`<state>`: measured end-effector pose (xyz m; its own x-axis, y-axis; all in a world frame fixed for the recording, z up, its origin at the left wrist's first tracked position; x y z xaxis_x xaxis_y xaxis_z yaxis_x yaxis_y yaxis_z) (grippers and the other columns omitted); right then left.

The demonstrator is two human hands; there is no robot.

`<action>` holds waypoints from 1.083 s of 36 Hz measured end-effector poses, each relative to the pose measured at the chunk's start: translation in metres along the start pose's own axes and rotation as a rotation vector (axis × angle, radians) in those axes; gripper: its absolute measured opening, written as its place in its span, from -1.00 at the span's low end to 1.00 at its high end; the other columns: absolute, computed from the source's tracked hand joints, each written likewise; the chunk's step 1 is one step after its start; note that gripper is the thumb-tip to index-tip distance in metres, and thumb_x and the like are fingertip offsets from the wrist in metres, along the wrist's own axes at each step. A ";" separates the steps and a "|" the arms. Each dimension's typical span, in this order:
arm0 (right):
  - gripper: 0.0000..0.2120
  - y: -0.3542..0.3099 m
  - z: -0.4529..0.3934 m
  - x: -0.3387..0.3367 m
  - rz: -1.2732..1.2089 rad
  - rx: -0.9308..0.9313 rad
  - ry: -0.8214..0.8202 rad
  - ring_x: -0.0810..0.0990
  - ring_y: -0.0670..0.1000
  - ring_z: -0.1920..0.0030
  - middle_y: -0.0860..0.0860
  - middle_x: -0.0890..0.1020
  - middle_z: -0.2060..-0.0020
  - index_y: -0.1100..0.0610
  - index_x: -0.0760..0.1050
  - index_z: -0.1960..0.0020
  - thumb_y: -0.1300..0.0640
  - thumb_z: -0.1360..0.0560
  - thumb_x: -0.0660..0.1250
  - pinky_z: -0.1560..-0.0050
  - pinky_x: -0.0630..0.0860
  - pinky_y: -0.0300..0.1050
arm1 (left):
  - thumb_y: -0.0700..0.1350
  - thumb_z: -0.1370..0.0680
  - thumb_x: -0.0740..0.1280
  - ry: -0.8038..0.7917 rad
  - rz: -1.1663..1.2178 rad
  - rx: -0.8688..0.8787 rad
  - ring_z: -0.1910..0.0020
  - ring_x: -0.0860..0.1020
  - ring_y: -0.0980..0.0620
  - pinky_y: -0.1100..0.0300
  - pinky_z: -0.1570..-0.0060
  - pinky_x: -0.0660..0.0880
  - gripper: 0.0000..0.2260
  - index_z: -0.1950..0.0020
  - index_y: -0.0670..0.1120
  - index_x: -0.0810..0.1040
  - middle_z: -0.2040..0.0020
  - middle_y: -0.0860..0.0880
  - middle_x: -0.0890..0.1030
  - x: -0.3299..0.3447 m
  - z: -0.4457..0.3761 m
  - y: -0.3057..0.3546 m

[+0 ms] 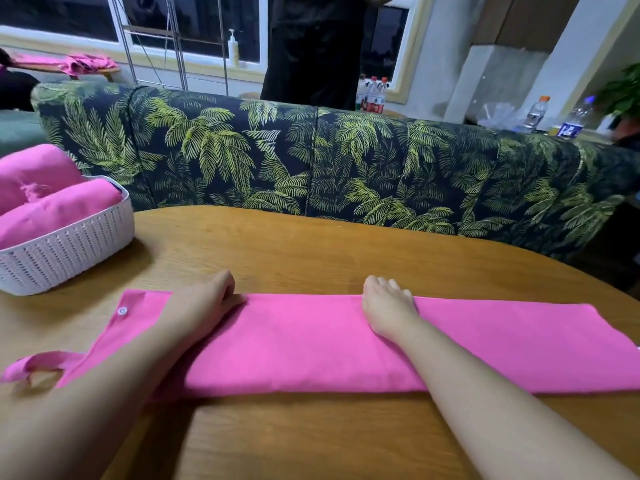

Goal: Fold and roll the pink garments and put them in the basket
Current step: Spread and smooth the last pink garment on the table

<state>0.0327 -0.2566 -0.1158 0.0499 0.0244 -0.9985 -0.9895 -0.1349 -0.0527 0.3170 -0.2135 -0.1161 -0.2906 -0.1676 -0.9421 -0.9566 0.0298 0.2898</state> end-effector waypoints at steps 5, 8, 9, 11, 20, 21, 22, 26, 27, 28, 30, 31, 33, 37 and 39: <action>-0.71 -0.026 0.009 -0.022 0.051 -0.046 0.179 0.33 0.11 -0.19 0.05 0.42 -0.13 0.11 0.37 -0.14 0.38 -0.49 0.12 -0.10 0.29 -0.02 | 0.15 -0.52 0.33 0.118 -0.079 -0.060 -0.06 0.54 -0.15 0.00 -0.06 0.34 -0.63 -0.12 -0.11 0.45 0.03 -0.12 0.62 -0.015 0.011 -0.022; -0.79 -0.065 0.018 -0.016 -0.076 -0.160 0.149 0.34 0.08 -0.17 0.03 0.43 -0.11 0.11 0.40 -0.11 0.30 -0.52 0.16 -0.17 0.33 -0.02 | 0.25 -0.52 0.26 0.080 -0.174 -0.106 -0.14 0.50 -0.08 0.02 -0.09 0.32 -0.63 -0.12 -0.02 0.46 -0.02 -0.04 0.61 -0.026 0.014 -0.046; -0.82 -0.079 0.021 -0.012 -0.132 -0.191 0.118 0.35 0.08 -0.17 0.03 0.43 -0.11 0.11 0.41 -0.11 0.26 -0.54 0.15 -0.19 0.35 -0.02 | 0.28 -0.52 0.22 0.053 -0.233 -0.122 -0.14 0.48 -0.05 0.03 -0.08 0.32 -0.64 -0.07 0.01 0.46 -0.02 -0.01 0.60 -0.030 0.015 -0.055; -0.82 -0.103 0.027 -0.004 -0.203 -0.238 0.080 0.35 0.06 -0.20 0.02 0.43 -0.13 0.09 0.42 -0.14 0.15 -0.57 0.14 -0.23 0.35 0.00 | 0.31 -0.52 0.16 0.015 -0.339 -0.138 -0.11 0.47 -0.02 0.05 -0.03 0.31 -0.66 0.04 0.06 0.42 0.02 0.03 0.59 -0.038 0.019 -0.074; -0.73 -0.116 0.033 0.010 -0.185 -0.231 0.095 0.31 0.05 -0.26 -0.02 0.39 -0.22 0.00 0.36 -0.25 -0.01 -0.60 0.07 -0.27 0.27 0.00 | 0.08 -0.56 0.30 0.102 -0.066 -0.174 0.09 0.54 -0.19 0.05 0.17 0.37 -0.75 0.15 -0.09 0.44 0.11 -0.15 0.59 -0.062 0.033 -0.106; -0.73 -0.116 0.031 0.010 -0.186 -0.236 0.072 0.31 0.04 -0.26 -0.02 0.39 -0.22 0.00 0.37 -0.25 0.00 -0.60 0.07 -0.27 0.27 0.01 | 0.08 -0.57 0.28 0.125 -0.041 -0.205 0.09 0.54 -0.21 0.05 0.18 0.36 -0.74 0.13 -0.11 0.43 0.11 -0.18 0.59 -0.063 0.032 -0.108; -0.74 -0.116 0.030 0.009 -0.186 -0.242 0.050 0.32 0.04 -0.26 -0.02 0.40 -0.22 0.00 0.38 -0.24 0.00 -0.60 0.08 -0.26 0.28 0.01 | 0.07 -0.59 0.25 0.131 -0.036 -0.224 0.09 0.55 -0.23 0.04 0.17 0.37 -0.73 0.10 -0.13 0.41 0.10 -0.20 0.60 -0.063 0.030 -0.110; -0.76 -0.114 0.026 0.005 -0.207 -0.250 0.016 0.34 0.03 -0.25 -0.03 0.43 -0.20 0.00 0.43 -0.22 0.03 -0.60 0.11 -0.26 0.30 0.00 | 0.03 -0.62 0.20 0.101 -0.091 -0.264 0.09 0.55 -0.28 -0.02 0.14 0.43 -0.72 0.11 -0.17 0.33 0.10 -0.30 0.59 -0.051 0.025 -0.113; -0.76 -0.113 0.026 0.005 -0.221 -0.244 0.023 0.34 0.02 -0.24 -0.04 0.43 -0.20 -0.01 0.43 -0.21 0.03 -0.60 0.12 -0.26 0.29 -0.01 | 0.02 -0.62 0.19 0.087 -0.119 -0.275 0.07 0.54 -0.28 -0.03 0.14 0.43 -0.73 0.12 -0.16 0.31 0.09 -0.29 0.58 -0.047 0.024 -0.114; -0.77 -0.112 0.027 0.006 -0.237 -0.239 0.034 0.34 0.01 -0.24 -0.05 0.43 -0.19 -0.03 0.43 -0.21 0.02 -0.60 0.12 -0.27 0.28 -0.03 | 0.00 -0.63 0.19 0.077 -0.170 -0.285 0.04 0.53 -0.27 -0.04 0.14 0.42 -0.75 0.11 -0.15 0.31 0.06 -0.27 0.57 -0.044 0.025 -0.113; -0.77 -0.111 0.030 0.008 -0.259 -0.228 0.051 0.33 -0.01 -0.24 -0.07 0.42 -0.20 -0.04 0.42 -0.22 0.00 -0.60 0.13 -0.29 0.26 -0.05 | -0.10 -0.60 0.23 0.161 -0.315 -0.257 0.02 0.49 -0.25 -0.06 0.17 0.41 -0.85 0.07 -0.17 0.36 0.04 -0.22 0.50 -0.049 0.027 -0.101; -0.76 -0.111 0.031 0.009 -0.264 -0.221 0.054 0.33 -0.01 -0.25 -0.07 0.42 -0.21 -0.04 0.42 -0.23 0.00 -0.60 0.14 -0.30 0.26 -0.05 | -0.18 -0.56 0.27 0.201 -0.385 -0.239 0.05 0.48 -0.24 -0.06 0.20 0.40 -0.91 0.06 -0.19 0.41 0.05 -0.21 0.48 -0.055 0.030 -0.091; -0.73 -0.113 0.033 0.009 -0.264 -0.209 0.044 0.33 0.00 -0.27 -0.05 0.41 -0.23 -0.02 0.42 -0.27 0.02 -0.60 0.15 -0.31 0.26 -0.06 | -0.25 -0.48 0.29 0.229 -0.442 -0.226 0.02 0.47 -0.22 -0.03 0.16 0.38 -0.88 0.00 -0.17 0.46 0.02 -0.19 0.48 -0.062 0.033 -0.070; -0.65 -0.129 0.041 0.010 -0.269 -0.219 0.005 0.31 0.04 -0.32 0.00 0.40 -0.29 0.05 0.38 -0.35 0.09 -0.58 0.16 -0.36 0.25 -0.06 | 0.01 -0.57 0.11 0.116 -0.191 -0.077 -0.23 0.44 -0.15 0.01 -0.17 0.34 -0.67 -0.25 -0.07 0.47 -0.22 -0.11 0.50 -0.041 0.043 0.001; -0.63 -0.143 0.049 0.013 -0.278 -0.251 -0.001 0.27 0.06 -0.38 0.03 0.36 -0.36 0.06 0.35 -0.39 0.11 -0.59 0.14 -0.40 0.19 -0.08 | 0.11 -0.59 -0.07 0.008 -0.068 0.013 -0.39 0.34 -0.07 0.01 -0.34 0.24 -0.52 -0.39 -0.04 0.38 -0.38 -0.06 0.41 -0.019 0.060 0.044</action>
<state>0.1680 -0.1885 -0.1205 0.3121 0.0953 -0.9453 -0.8737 -0.3621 -0.3249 0.2794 -0.1496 -0.0956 -0.2250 -0.1779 -0.9580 -0.9743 0.0312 0.2230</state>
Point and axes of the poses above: each hand's wrist, its own z-axis away from the middle knuckle, its own x-axis out of the palm, y = z × x, the point moved 9 cm from there along -z, towards the middle knuckle
